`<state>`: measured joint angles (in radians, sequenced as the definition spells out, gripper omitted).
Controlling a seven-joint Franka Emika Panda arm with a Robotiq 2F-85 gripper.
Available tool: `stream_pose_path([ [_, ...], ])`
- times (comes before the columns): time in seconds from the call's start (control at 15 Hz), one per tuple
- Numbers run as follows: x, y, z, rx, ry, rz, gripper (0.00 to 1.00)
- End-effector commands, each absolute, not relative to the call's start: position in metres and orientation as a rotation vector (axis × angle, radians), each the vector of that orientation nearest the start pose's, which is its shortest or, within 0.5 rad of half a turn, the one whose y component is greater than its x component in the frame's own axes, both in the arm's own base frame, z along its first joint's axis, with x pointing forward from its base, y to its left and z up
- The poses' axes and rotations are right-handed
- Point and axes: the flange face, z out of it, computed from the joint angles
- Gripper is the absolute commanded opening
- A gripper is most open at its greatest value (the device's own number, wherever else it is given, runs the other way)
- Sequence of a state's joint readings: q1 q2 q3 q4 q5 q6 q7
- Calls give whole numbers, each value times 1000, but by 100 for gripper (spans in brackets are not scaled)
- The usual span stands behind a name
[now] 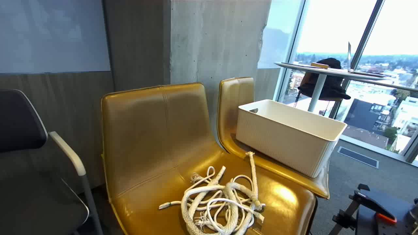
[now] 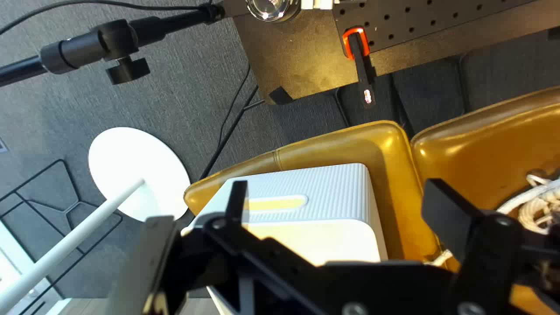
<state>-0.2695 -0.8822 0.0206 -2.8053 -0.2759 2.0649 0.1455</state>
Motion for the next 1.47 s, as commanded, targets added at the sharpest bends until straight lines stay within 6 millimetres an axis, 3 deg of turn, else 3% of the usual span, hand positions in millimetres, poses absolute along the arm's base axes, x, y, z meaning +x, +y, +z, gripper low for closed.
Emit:
stream_pose_path([
  [0.0, 287, -88, 451, -3375, 487, -209, 100],
  [0.6, 287, -88, 450, -3375, 486, -203, 100],
  [0.8, 299, -75, 450, -3414, 425, -203, 100],
  [0.93, 312, -49, 448, -3426, 292, -209, 100],
  [1.13, 330, 17, 438, -3421, -17, -239, 100],
  [1.4, 354, 106, 432, -3343, -429, -413, 100],
])
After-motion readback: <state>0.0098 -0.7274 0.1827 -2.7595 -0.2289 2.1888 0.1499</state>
